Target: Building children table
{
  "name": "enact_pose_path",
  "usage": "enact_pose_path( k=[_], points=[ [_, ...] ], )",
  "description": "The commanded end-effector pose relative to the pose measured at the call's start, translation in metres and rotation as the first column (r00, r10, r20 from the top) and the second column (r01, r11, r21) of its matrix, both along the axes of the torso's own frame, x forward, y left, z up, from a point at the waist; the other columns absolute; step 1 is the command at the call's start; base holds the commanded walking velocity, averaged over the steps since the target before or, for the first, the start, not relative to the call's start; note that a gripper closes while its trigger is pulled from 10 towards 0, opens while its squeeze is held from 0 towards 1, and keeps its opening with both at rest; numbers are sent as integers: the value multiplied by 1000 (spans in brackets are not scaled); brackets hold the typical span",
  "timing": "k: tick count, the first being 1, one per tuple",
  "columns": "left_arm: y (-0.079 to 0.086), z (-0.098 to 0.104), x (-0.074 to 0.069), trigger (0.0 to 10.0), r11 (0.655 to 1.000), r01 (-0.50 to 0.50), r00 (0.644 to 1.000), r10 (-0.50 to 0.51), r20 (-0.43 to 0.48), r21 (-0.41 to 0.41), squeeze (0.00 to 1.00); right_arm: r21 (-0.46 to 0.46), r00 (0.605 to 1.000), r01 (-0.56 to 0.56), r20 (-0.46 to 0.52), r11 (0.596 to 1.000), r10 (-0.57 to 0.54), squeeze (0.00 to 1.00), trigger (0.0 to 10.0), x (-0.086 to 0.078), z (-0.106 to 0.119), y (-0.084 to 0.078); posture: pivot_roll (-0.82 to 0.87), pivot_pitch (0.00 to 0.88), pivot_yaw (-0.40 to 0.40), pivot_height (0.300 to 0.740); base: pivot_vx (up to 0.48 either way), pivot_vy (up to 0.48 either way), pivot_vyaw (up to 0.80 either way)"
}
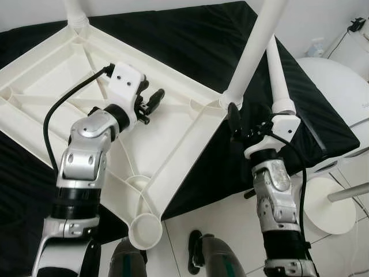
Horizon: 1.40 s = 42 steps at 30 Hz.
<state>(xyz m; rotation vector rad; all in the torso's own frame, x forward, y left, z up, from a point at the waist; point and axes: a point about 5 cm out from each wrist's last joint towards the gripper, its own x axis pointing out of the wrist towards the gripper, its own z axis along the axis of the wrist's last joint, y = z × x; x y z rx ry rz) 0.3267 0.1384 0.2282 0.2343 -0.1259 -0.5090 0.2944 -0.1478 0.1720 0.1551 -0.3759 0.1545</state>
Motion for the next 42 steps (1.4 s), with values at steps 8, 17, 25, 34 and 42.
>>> enact_pose_path(
  k=[8, 17, 25, 34, 42],
  points=[
    [20, 4, -15, 10000, 921, -371, 918, 383, 99, -122, 0, 0, 995, 66, -71, 998, -66, 0, 10000, -14, -11, 1, 30, 149, -64, 740, 0, 0, 0],
    [15, 11, -22, 10000, 931, -350, 923, 362, 131, -107, 0, -15, 992, 66, -104, 998, -67, 0, 0, -12, -12, -5, 40, 153, -71, 740, 0, 0, 0],
    [9, 14, -25, 10000, 946, -311, 936, 322, 146, -93, 0, -71, 988, 80, -124, 994, -89, 0, 10000, -9, -13, -9, 36, 159, -82, 740, 0, 0, 0],
    [-3, 16, -29, 10000, 961, -265, 950, 274, 151, -80, 0, -83, 988, 77, -125, 994, -87, 0, 1412, 0, -5, -14, 33, 193, -90, 740, 0, 0, 0],
    [-7, 24, -30, 10000, 959, -271, 946, 282, 163, -84, 0, -98, 991, 43, -119, 994, -55, 0, 10000, 9, 3, -15, 45, 236, -90, 740, 0, 0, 0]
  ],
)
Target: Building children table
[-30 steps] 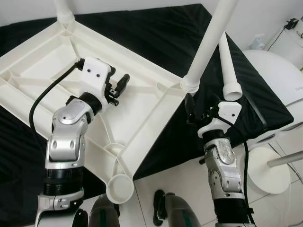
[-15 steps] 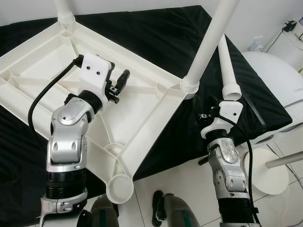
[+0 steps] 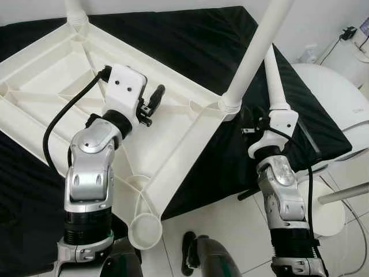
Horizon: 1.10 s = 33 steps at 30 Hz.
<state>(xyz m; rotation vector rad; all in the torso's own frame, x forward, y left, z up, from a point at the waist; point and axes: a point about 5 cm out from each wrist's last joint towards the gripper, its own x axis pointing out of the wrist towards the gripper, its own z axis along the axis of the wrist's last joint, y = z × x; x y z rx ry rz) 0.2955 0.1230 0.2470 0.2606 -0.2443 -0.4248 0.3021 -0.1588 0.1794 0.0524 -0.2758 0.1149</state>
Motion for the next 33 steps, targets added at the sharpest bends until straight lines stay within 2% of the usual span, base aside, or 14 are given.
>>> enact_pose_path(
  k=[1, 16, 24, 27, 33],
  points=[
    [8, 6, 1, 10000, 976, -206, 977, 209, 41, -67, 0, 7, 1000, 0, -26, 1000, 1, 0, 10000, 2, -4, -4, 45, 236, -90, 740, 0, 0, 0],
    [1, 11, -11, 10000, 971, -220, 974, 224, 36, -90, 0, -37, 986, -164, -32, 986, 163, 0, 10000, 26, 7, 2, 79, 266, -115, 740, 0, 0, 0],
    [-1, 13, -13, 10000, 971, -219, 974, 224, 33, -99, 0, -33, 983, -180, -36, 983, 179, 0, 10000, 33, 11, -4, 73, 279, -122, 740, 0, 0, 0],
    [-5, 13, -15, 10000, 978, -182, 983, 185, 18, -99, 0, -42, 983, -180, -40, 983, 179, 0, 10000, 43, 15, -10, 73, 301, -126, 740, 0, 0, 0],
    [-13, 12, -23, 10000, 993, -92, 996, 93, 1, -76, 0, -63, 979, -200, -43, 978, 198, 0, 10000, 55, 22, -14, 77, 328, -134, 740, 0, 0, 0]
  ],
)
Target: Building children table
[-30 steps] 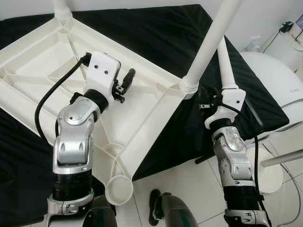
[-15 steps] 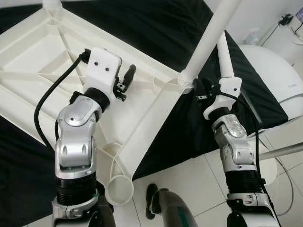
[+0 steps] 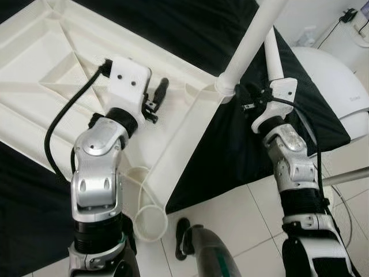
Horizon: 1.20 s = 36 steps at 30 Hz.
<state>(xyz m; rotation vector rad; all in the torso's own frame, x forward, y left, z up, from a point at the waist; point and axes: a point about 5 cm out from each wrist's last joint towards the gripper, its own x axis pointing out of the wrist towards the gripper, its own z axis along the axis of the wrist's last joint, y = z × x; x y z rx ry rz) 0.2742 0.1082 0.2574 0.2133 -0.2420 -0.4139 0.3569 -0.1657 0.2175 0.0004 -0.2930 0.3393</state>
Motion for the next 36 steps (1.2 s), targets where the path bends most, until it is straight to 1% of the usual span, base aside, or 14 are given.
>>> enact_pose_path(
  k=[1, 3, 5, 6, 7, 9, 11, 15, 18, 26, 28, 31, 32, 36],
  points=[
    [1, 1, -4, 10000, 998, -59, 998, 60, 8, -24, 0, 3, 998, 8, -68, 1000, -7, 0, 10000, 2, -15, -8, 77, 328, -134, 740, 0, 0, 0],
    [-1, 1, -8, 10000, 1000, -28, 1000, 28, 8, -11, 0, -8, 998, -3, -66, 1000, 3, 0, 10000, 5, -13, -9, 82, 342, -137, 740, 0, 0, 0],
    [-4, -1, -14, 10000, 1000, 22, 1000, -22, -3, 9, 0, -29, 998, -5, -58, 1000, 3, 0, 10000, 16, -6, -13, 89, 364, -145, 740, 0, 0, 0],
    [-4, -1, -14, 10000, 1000, 22, 1000, -22, -3, 9, 0, -29, 998, -5, -58, 1000, 3, 0, 10000, 16, -6, -13, 89, 364, -145, 740, 0, 0, 0],
    [-7, -2, -19, 10000, 999, 53, 998, -53, -14, 13, 0, -31, 999, -3, -45, 1000, 1, 0, 10000, 23, 1, -15, 90, 374, -147, 740, 0, 0, 0],
    [-7, -2, -20, 10000, 998, 59, 998, -59, -15, 12, 0, -27, 999, -5, -43, 1000, 4, 0, 10000, 25, 3, -16, 90, 374, -147, 740, 0, 0, 0],
    [-11, -4, -22, 10000, 997, 74, 997, -75, -32, -9, 0, -13, 1000, -6, -10, 1000, 6, 0, 10000, 33, 15, -13, 89, 392, -143, 740, 0, 0, 0],
    [-12, -4, -24, 10000, 997, 81, 996, -81, -35, 0, 0, -12, 1000, -22, 8, 1000, 22, 0, 10000, 35, 21, -10, 96, 399, -144, 740, 0, 0, 0],
    [-10, -2, -25, 10000, 997, 75, 996, -76, -38, -7, 0, 11, 995, -81, 50, 997, 81, 0, 10000, 32, 30, -4, 95, 404, -142, 740, 0, 0, 0],
    [-7, 0, -22, 10000, 998, 61, 997, -61, -35, 2, 0, -1, 991, -102, 93, 995, 101, 0, 10000, 23, 35, -2, 85, 396, -136, 740, 0, 0, 0],
    [-6, 1, -20, 10000, 999, 54, 998, -54, -30, 7, 0, -11, 987, -114, 115, 993, 115, 0, 10000, 14, 37, -3, 75, 379, -130, 740, 0, 0, 0],
    [-6, 2, -19, 10000, 999, 51, 998, -51, -28, 10, 0, -17, 985, -120, 121, 993, 122, 0, 10000, 9, 38, -4, 75, 379, -130, 740, 0, 0, 0],
    [-4, 1, -17, 10000, 998, 50, 998, -49, -24, 27, 0, -25, 982, -129, 132, 991, 132, 0, 10000, 3, 38, -5, 68, 365, -125, 740, 0, 0, 0],
    [1, -2, -12, 10000, 998, 38, 999, -37, -25, 47, 0, -34, 978, -160, 129, 987, 163, 0, 10000, -6, 36, -6, 57, 342, -122, 740, 0, 0, 0]
  ],
)
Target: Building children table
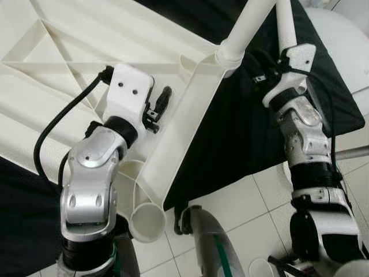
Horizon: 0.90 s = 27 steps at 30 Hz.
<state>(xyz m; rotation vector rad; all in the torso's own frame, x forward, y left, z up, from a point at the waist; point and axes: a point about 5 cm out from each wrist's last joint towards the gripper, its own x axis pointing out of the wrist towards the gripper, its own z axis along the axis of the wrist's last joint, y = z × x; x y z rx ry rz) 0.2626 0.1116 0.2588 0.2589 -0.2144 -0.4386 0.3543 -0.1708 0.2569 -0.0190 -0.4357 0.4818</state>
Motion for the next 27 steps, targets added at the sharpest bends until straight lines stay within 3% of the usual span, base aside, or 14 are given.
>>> enact_pose_path(
  k=[1, 8, 14, 18, 27],
  points=[
    [-3, -3, -1, 10000, 1000, 21, 1000, -21, -5, -5, 0, -10, 1000, -22, -13, 1000, 21, 0, 10000, -3, -3, -1, 57, 342, -122, 740, 0, 0, 0],
    [3, 7, 7, 10000, 1000, 8, 999, -8, 34, 5, 0, -51, 997, -70, -25, 996, 69, 0, 10000, -19, 2, -7, 49, 311, -120, 740, 0, 0, 0],
    [2, 11, 4, 10000, 999, 29, 998, -30, 57, 12, 0, -71, 993, -111, -50, 991, 108, 0, 10000, -26, 4, -15, 51, 303, -131, 740, 0, 0, 0],
    [3, 12, 1, 10000, 999, 31, 997, -31, 63, 11, 0, -80, 992, -120, -57, 990, 115, 0, 10000, -23, 5, -20, 53, 310, -139, 740, 0, 0, 0],
    [0, 16, -6, 10000, 999, 33, 997, -33, 75, 0, 0, -71, 978, -200, -77, 977, 194, 0, 10000, -9, 8, -17, 75, 341, -160, 740, 0, 0, 0]
  ],
)
